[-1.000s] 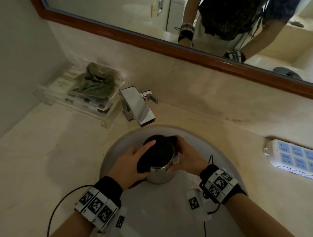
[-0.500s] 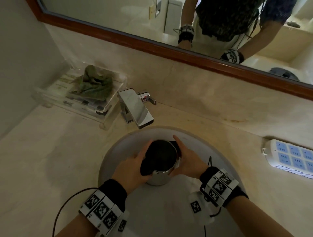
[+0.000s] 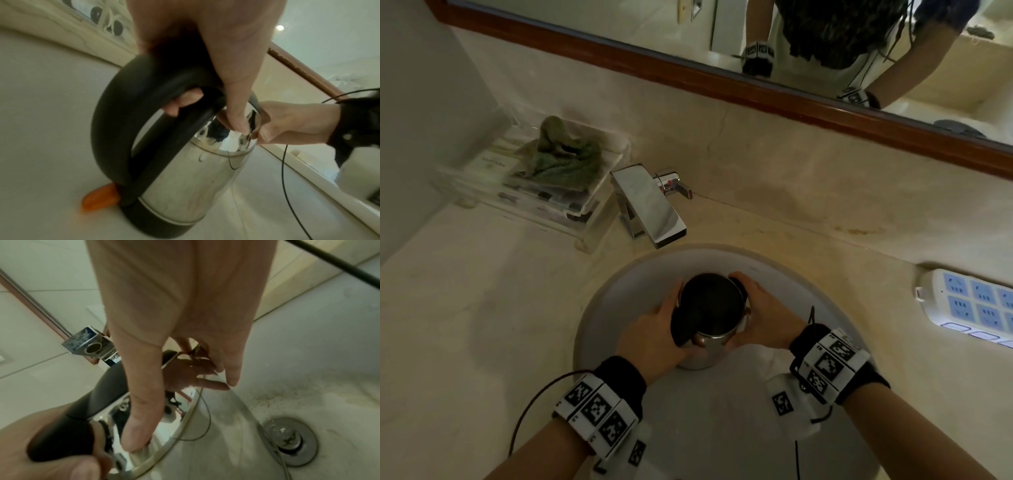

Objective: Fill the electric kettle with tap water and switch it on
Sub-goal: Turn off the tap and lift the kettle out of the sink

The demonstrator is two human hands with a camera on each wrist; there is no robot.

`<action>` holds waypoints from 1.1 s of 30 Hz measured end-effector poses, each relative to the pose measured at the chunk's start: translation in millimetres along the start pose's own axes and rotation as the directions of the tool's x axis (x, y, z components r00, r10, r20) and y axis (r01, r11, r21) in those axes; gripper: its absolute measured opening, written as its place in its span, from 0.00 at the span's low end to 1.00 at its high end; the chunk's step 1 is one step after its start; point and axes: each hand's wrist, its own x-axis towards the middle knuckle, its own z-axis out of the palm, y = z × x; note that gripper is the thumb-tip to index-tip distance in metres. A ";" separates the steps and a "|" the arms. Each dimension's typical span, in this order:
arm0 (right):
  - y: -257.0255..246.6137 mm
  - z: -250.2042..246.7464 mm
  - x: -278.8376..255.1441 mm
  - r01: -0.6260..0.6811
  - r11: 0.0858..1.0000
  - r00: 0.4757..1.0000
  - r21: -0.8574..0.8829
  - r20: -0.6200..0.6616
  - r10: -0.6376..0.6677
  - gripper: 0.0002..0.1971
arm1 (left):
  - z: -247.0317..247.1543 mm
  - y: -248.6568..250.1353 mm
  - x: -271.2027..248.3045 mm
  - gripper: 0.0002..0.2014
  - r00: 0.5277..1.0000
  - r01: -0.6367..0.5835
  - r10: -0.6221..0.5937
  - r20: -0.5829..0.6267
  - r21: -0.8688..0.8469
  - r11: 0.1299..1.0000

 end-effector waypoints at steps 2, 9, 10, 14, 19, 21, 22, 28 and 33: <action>2.6 2.4 -1.8 -0.007 1.000 1.000 0.019 -0.028 0.007 0.59 | 3.5 -1.0 1.0 0.52 1.000 0.011 -0.011 -0.011 -0.019 1.000; 5.9 9.3 -6.6 0.004 0.996 0.993 0.094 -0.117 0.007 0.55 | -0.4 1.0 -1.3 0.51 0.999 -0.031 0.029 -0.034 -0.080 0.996; 6.6 10.5 -8.4 0.003 0.995 0.992 0.103 -0.125 0.010 0.55 | -0.6 1.7 -3.1 0.51 0.999 -0.036 0.033 -0.043 -0.084 0.996; 3.5 2.8 -22.1 0.027 0.994 0.986 0.102 -0.168 -0.010 0.54 | -3.9 13.3 -11.7 0.49 0.995 -0.064 0.056 -0.082 -0.097 0.993; -7.9 -15.8 -61.1 0.042 0.997 0.962 0.063 -0.271 -0.024 0.53 | -11.0 37.0 -21.4 0.52 0.989 -0.148 0.140 -0.054 -0.170 0.974; -15.2 -22.5 -84.7 0.055 0.996 0.941 0.070 -0.337 -0.028 0.50 | -16.1 52.3 -26.6 0.52 0.983 -0.181 0.180 -0.021 -0.192 0.965; -19.7 -25.9 -98.3 0.059 0.995 0.926 0.075 -0.376 -0.027 0.49 | -19.2 61.6 -30.0 0.52 0.978 -0.207 0.210 -0.005 -0.193 0.959; -37.9 -37.1 -193.8 0.005 0.982 0.815 0.187 -0.570 0.105 0.48 | -33.5 123.9 -63.7 0.54 0.896 -0.432 0.442 0.046 -0.146 0.890; -41.6 -39.3 -287.3 -0.073 0.958 0.691 0.277 -0.678 0.249 0.49 | -28.9 187.6 -98.8 0.52 0.794 -0.579 0.592 0.136 -0.128 0.805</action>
